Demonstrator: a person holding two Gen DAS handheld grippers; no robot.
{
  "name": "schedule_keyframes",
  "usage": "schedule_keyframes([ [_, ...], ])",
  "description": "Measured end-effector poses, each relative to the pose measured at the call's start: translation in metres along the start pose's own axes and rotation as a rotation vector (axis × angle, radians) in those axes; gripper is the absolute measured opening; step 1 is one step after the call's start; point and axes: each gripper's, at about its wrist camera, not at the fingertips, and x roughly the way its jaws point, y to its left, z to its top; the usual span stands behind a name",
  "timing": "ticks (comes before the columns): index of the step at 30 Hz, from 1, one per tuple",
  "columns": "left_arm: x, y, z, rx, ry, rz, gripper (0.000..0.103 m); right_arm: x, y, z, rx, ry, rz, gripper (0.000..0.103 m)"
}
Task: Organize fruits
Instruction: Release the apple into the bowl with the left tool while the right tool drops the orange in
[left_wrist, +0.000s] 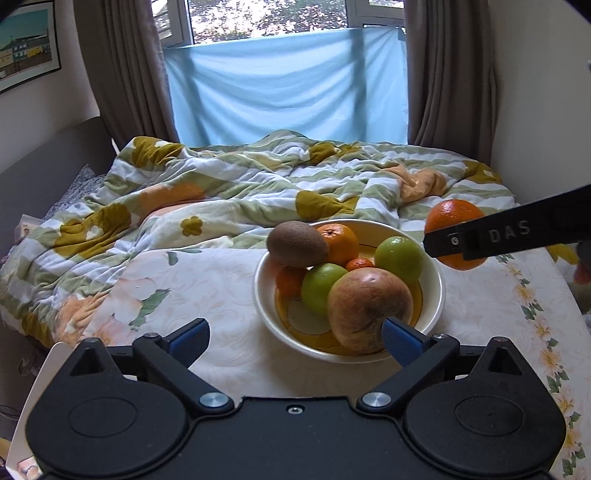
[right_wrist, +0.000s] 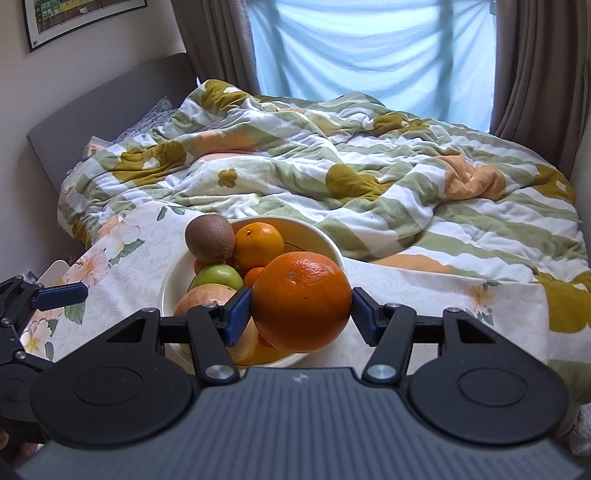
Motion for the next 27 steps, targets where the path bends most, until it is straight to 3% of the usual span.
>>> schedule_keyframes([
  [18,-0.009,0.031,-0.016,-0.091,0.032,0.053,0.102,0.069,0.036,0.022,-0.098,0.029,0.085,0.074],
  [20,-0.01,0.032,-0.016,-0.095,0.033,0.053,0.102,0.068,0.036,0.021,-0.102,0.01,0.091,0.084],
  [22,-0.011,0.035,-0.016,-0.105,0.032,0.046,0.102,0.066,0.037,0.021,-0.098,0.0,0.088,0.103],
  [27,-0.02,0.041,-0.018,-0.122,0.029,0.019,0.102,0.053,0.035,0.016,-0.073,-0.015,0.056,0.103],
])
